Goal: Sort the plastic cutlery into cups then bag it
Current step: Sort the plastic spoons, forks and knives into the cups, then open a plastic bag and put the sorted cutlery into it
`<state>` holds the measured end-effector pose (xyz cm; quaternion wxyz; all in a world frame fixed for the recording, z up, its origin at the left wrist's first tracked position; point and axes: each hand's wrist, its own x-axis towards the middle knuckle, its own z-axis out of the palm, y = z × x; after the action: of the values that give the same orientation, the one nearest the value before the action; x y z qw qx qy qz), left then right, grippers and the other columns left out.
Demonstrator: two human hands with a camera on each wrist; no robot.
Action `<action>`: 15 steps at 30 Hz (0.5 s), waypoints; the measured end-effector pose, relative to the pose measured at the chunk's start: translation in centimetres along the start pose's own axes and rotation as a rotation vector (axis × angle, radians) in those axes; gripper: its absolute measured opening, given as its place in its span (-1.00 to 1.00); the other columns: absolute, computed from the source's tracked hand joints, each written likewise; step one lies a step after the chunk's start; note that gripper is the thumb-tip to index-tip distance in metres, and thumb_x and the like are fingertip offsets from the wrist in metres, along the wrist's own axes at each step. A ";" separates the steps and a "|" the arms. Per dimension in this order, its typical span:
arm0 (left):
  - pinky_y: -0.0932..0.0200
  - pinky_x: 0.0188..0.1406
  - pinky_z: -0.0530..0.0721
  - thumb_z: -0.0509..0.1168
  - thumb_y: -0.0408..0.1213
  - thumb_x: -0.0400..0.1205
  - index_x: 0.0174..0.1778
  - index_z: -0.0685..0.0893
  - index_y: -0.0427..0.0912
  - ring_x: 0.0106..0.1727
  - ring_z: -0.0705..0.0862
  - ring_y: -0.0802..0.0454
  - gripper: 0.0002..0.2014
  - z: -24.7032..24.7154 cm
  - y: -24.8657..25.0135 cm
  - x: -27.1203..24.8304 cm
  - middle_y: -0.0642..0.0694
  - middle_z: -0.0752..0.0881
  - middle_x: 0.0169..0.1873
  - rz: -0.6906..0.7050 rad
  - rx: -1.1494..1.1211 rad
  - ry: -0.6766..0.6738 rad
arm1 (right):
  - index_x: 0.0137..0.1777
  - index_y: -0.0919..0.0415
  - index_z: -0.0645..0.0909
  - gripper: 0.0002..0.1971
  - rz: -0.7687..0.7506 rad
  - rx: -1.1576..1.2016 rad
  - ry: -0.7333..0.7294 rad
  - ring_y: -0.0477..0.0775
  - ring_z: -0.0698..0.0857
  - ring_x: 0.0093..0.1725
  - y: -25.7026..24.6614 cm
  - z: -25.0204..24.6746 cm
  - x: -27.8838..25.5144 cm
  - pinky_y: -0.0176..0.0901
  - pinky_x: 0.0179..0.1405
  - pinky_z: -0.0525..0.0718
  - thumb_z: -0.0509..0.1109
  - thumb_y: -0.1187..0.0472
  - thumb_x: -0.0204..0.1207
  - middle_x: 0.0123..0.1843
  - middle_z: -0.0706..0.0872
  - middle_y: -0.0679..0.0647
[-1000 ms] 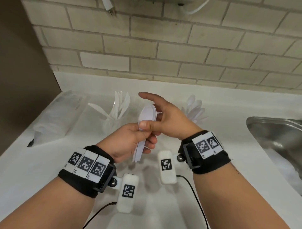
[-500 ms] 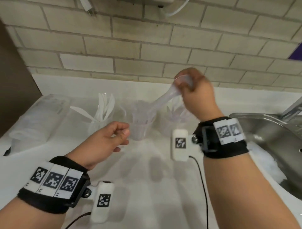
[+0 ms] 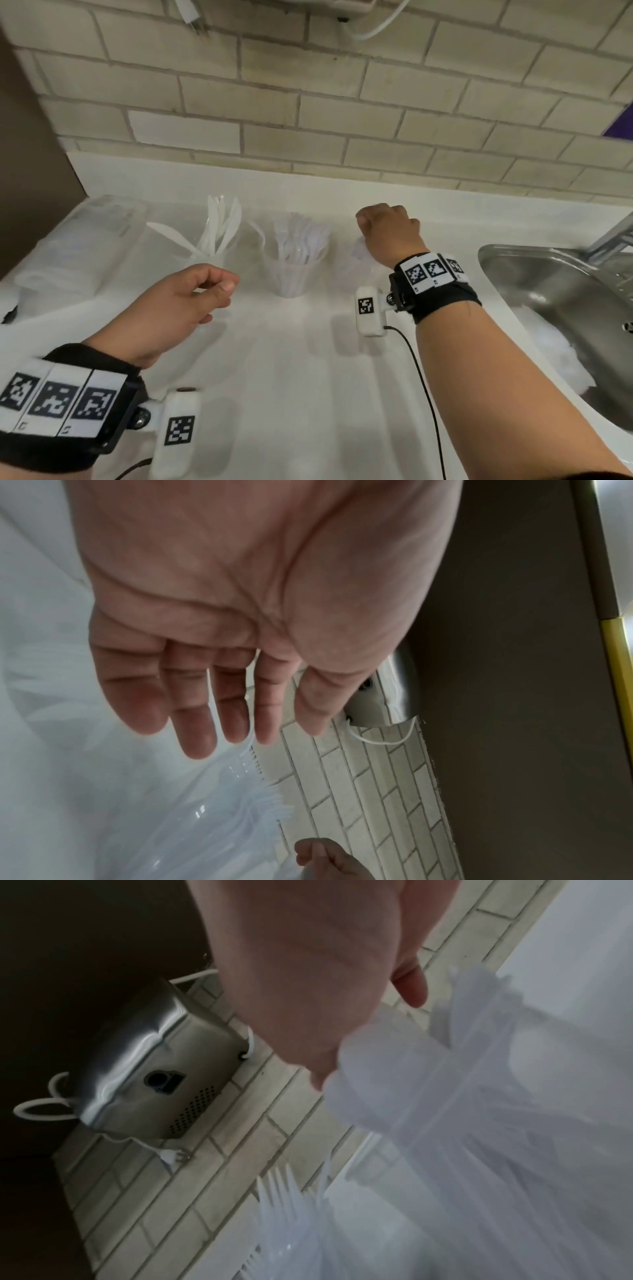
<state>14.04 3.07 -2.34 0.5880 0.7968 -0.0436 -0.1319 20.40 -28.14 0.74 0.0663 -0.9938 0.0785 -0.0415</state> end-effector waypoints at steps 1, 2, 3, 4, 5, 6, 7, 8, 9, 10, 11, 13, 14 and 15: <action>0.10 0.03 0.65 0.30 -0.15 0.64 -0.07 0.76 0.10 0.08 0.75 0.13 -0.88 -0.3 -0.1 0.0 0.02 0.76 0.04 -0.009 0.007 0.019 | 0.28 -0.06 0.53 -0.67 0.012 0.004 -0.034 0.15 0.38 0.42 0.1 -0.1 0.1 0.16 0.27 0.31 -0.01 0.08 0.67 0.39 0.54 -0.04; 0.07 0.08 0.65 0.31 -0.14 0.65 -0.06 0.75 0.08 0.11 0.73 0.10 -0.89 -0.6 -0.2 0.1 0.02 0.75 0.05 -0.017 0.017 0.043 | 0.39 -0.10 0.47 -0.59 0.019 0.006 -0.071 0.12 0.32 0.50 0.1 -0.3 0.1 0.23 0.37 0.23 -0.08 -0.05 0.68 0.48 0.49 -0.09; 0.07 0.10 0.64 0.31 -0.14 0.64 -0.03 0.74 0.07 0.12 0.70 0.10 -0.90 -0.8 -0.3 0.1 0.03 0.74 0.05 -0.022 0.036 0.073 | 0.49 -0.12 0.39 -0.52 0.020 -0.008 -0.111 0.10 0.25 0.56 0.2 -0.6 0.1 0.29 0.46 0.14 -0.14 -0.14 0.67 0.56 0.41 -0.12; 0.11 0.08 0.62 0.32 -0.13 0.64 -0.01 0.73 0.05 0.11 0.68 0.11 -0.90 -0.9 -0.4 0.2 0.05 0.73 0.05 -0.024 0.064 0.110 | 0.57 -0.12 0.29 -0.46 0.018 -0.038 -0.151 0.09 0.17 0.62 0.1 -0.9 0.1 0.33 0.52 0.06 -0.17 -0.21 0.66 0.63 0.30 -0.15; 0.17 0.00 0.59 0.32 -0.14 0.63 0.01 0.71 0.03 0.07 0.66 0.13 -0.90 -1.1 -0.6 0.4 0.07 0.72 0.04 -0.027 0.103 0.157 | 0.62 -0.13 0.19 -0.42 0.017 -0.081 -0.187 0.10 0.09 0.66 0.1 -1.1 0.1 0.36 0.55 -0.01 -0.20 -0.25 0.65 0.68 0.19 -0.16; 0.19 -0.06 0.54 0.33 -0.15 0.63 0.01 0.70 0.00 0.01 0.65 0.13 -0.90 -1.2 -0.9 0.6 0.06 0.71 0.03 -0.030 0.151 0.218 | 0.65 -0.15 0.09 -0.40 0.022 -0.128 -0.217 0.12 0.02 0.68 0.0 -1.3 0.1 0.38 0.56 -0.05 -0.22 -0.29 0.64 0.71 0.07 -0.16; 0.18 -0.07 0.51 0.34 -0.16 0.62 0.01 0.68 -0.03 -0.03 0.63 0.09 -0.90 -1.6 -1.1 0.8 0.04 0.70 0.03 -0.038 0.202 0.290 | 0.66 -0.19 0.01 -0.39 0.029 -0.167 -0.234 0.15 -0.03 0.69 0.0 -1.6 0.0 0.40 0.57 -0.06 -0.23 -0.31 0.62 0.72 -0.02 -0.14; 0.16 -0.03 0.50 0.34 -0.15 0.61 0.02 0.66 -0.04 -0.02 0.62 0.04 -0.89 -2.2 -1.6 1.1 -0.02 0.68 0.07 -0.049 0.253 0.360 | 0.65 -0.25 -0.05 -0.39 0.034 -0.189 -0.230 0.17 -0.06 0.69 -0.1 -1.8 -0.2 0.42 0.57 -0.07 -0.24 -0.34 0.61 0.73 -0.09 -0.11; 0.11 0.04 0.51 0.35 -0.14 0.60 0.03 0.63 -0.03 0.03 0.61 -0.02 -0.86 -3.0 -2.1 1.4 -0.09 0.65 0.12 -0.061 0.309 0.426 | 0.64 -0.32 -0.09 -0.40 0.037 -0.194 -0.201 0.19 -0.07 0.69 -0.2 -2.1 -0.4 0.42 0.57 -0.06 -0.24 -0.36 0.59 0.73 -0.12 -0.07; 0.05 0.14 0.53 0.36 -0.10 0.58 0.06 0.61 -0.01 0.11 0.59 -0.09 -0.82 -4.1 -2.6 1.7 -0.15 0.61 0.20 -0.078 0.379 0.489 | 0.62 -0.37 -0.09 -0.41 0.034 -0.183 -0.154 0.20 -0.08 0.69 -0.5 -2.5 -0.7 0.41 0.57 -0.06 -0.23 -0.37 0.58 0.73 -0.12 -0.03; -0.03 0.26 0.52 0.36 -0.05 0.56 0.11 0.59 0.03 0.20 0.56 -0.17 -0.76 -5.1 -3.0 1.9 -0.20 0.54 0.27 -0.112 0.458 0.542 | 0.61 -0.39 -0.06 -0.42 0.023 -0.159 -0.104 0.20 -0.08 0.68 -1.0 -2.8 -1.0 0.39 0.57 -0.04 -0.22 -0.37 0.58 0.73 -0.11 -0.01; -0.19 0.41 0.41 0.37 0.00 0.52 0.28 0.52 0.09 0.41 0.41 -0.29 -0.59 -7.3 -3.6 1.9 -0.23 0.38 0.43 -0.221 0.645 0.633 | 0.60 -0.36 0.06 -0.43 -0.042 -0.078 -0.021 0.18 -0.05 0.67 -2.9 -3.5 -2.0 0.35 0.57 -0.01 -0.15 -0.37 0.58 0.72 -0.03 0.02; -0.26 0.44 0.35 0.39 0.01 0.50 0.40 0.46 0.11 0.50 0.30 -0.32 -0.47 -8.3 -3.7 1.9 -0.23 0.29 0.50 -0.292 0.710 0.645 | 0.59 -0.33 0.13 -0.43 -0.096 -0.029 0.014 0.17 -0.03 0.67 -4.3 -3.8 -2.6 0.32 0.57 0.02 -0.10 -0.37 0.57 0.72 0.02 0.02; -0.32 0.47 0.30 0.40 0.02 0.49 0.49 0.37 0.15 0.56 0.18 -0.34 -0.36 -9.3 -3.8 2.0 -0.23 0.19 0.56 -0.370 0.754 0.628 | 0.58 -0.29 0.20 -0.43 -0.162 0.021 0.043 0.16 0.00 0.66 -5.9 -4.1 -3.2 0.29 0.56 0.05 -0.04 -0.35 0.57 0.71 0.06 0.02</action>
<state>18.11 12.42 -3.69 0.2118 0.9487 0.2318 0.0368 17.78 -22.38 5.35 0.0716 -0.9951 -0.0010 -0.0687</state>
